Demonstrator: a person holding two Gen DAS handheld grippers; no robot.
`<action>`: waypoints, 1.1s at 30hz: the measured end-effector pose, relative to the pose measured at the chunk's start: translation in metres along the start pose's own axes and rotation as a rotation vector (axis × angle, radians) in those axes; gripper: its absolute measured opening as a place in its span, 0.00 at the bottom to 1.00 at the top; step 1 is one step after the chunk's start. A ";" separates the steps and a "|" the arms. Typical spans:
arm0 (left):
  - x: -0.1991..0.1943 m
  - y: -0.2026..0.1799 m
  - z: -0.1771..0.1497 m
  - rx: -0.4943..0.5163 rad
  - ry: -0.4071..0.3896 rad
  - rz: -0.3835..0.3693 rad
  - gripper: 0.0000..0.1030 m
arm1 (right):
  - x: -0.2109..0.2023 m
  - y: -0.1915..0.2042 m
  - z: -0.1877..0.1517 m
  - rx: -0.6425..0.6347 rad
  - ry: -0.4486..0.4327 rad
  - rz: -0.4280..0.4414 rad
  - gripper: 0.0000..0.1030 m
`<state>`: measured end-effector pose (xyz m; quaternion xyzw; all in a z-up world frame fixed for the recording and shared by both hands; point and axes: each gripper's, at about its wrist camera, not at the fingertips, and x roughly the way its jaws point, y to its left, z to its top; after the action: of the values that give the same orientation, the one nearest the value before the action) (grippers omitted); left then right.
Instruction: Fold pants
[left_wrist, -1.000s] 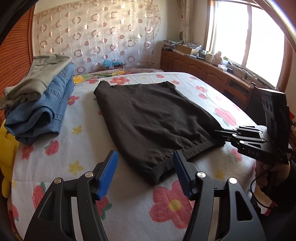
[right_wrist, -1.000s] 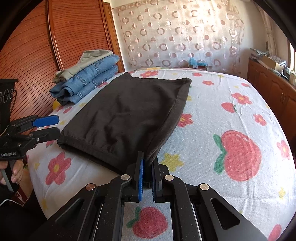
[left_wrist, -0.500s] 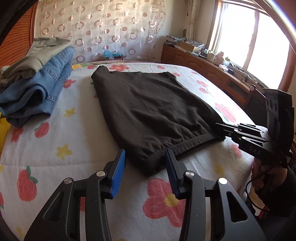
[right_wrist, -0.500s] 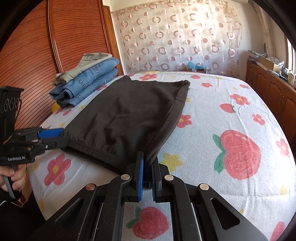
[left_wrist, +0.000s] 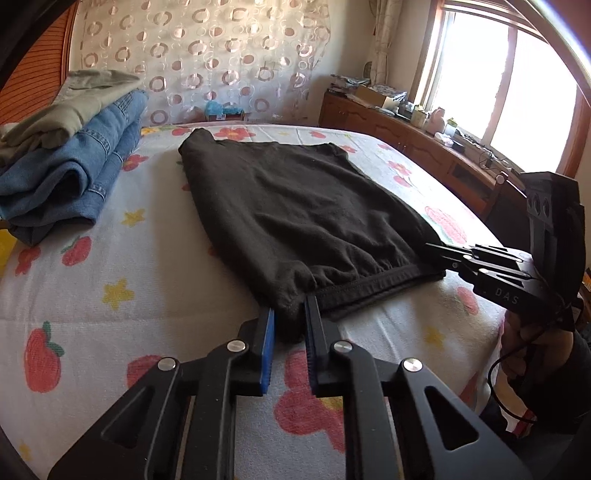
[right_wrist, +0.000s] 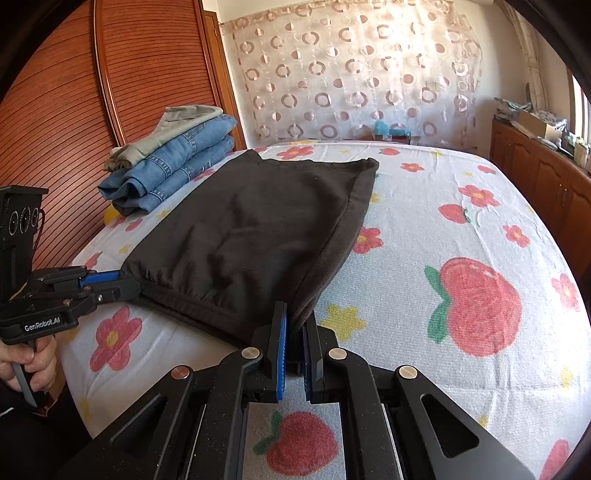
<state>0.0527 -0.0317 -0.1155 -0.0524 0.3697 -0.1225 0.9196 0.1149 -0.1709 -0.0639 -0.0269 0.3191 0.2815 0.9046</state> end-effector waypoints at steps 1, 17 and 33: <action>-0.002 0.001 0.001 -0.005 -0.006 -0.008 0.14 | 0.000 -0.001 0.001 0.005 0.004 0.006 0.06; -0.062 -0.004 0.026 0.006 -0.156 -0.059 0.14 | -0.045 0.008 0.015 0.007 -0.050 0.087 0.06; -0.086 -0.016 0.038 0.071 -0.202 -0.034 0.14 | -0.078 0.005 0.021 -0.023 -0.107 0.078 0.06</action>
<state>0.0161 -0.0240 -0.0279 -0.0382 0.2695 -0.1454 0.9512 0.0747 -0.2005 -0.0006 -0.0096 0.2680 0.3213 0.9082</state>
